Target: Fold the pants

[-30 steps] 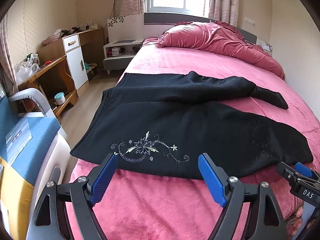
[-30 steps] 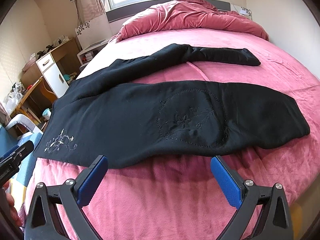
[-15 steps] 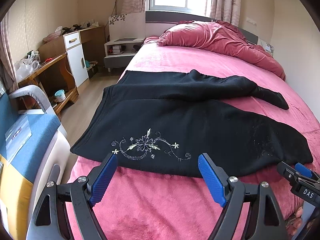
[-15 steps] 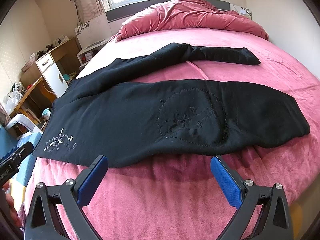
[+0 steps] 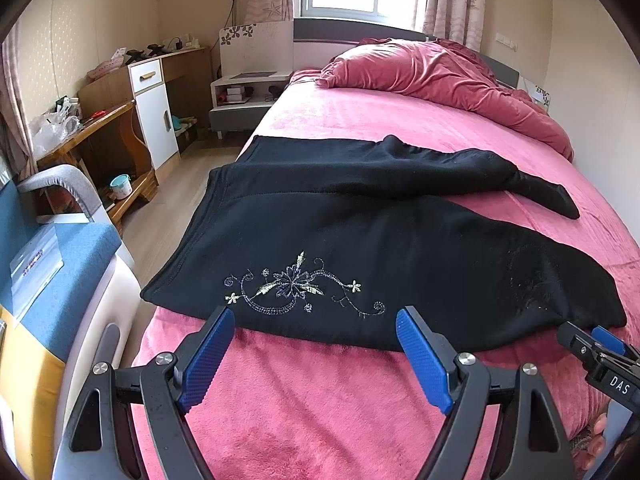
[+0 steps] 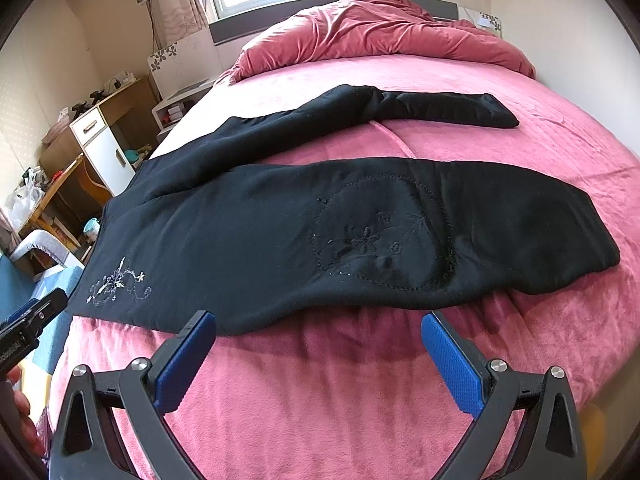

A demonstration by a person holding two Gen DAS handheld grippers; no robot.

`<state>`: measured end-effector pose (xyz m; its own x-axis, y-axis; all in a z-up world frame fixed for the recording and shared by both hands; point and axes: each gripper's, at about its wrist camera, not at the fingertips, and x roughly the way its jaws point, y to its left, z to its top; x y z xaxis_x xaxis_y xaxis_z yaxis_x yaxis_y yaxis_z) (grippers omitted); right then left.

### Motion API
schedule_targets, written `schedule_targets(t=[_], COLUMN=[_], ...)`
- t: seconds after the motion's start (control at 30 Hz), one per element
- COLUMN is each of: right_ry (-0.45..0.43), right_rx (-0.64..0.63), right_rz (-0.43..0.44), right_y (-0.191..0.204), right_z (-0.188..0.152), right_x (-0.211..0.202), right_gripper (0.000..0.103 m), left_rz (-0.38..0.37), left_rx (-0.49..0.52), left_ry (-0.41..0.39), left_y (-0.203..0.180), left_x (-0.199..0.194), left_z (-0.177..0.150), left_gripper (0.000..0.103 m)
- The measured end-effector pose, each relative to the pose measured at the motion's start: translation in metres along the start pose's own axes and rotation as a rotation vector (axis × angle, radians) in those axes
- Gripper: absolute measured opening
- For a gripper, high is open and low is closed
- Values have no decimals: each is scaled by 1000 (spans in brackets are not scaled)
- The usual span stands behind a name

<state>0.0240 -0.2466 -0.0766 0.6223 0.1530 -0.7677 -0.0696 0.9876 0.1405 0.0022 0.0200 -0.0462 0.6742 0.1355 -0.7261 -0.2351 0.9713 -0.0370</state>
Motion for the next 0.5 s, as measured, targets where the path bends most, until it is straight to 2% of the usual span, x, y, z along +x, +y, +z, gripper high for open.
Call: schedule_targets(t=[0.5], right_ry=[18], right_rx=[25], right_rz=[5], right_y=[-9], right_z=[-2], right_x=[5], right_gripper=[103], left_rz=[0], left_rx=[1], left_ry=[37], left_y=[2], left_x=[11], left_z=[-5], left_gripper=[85])
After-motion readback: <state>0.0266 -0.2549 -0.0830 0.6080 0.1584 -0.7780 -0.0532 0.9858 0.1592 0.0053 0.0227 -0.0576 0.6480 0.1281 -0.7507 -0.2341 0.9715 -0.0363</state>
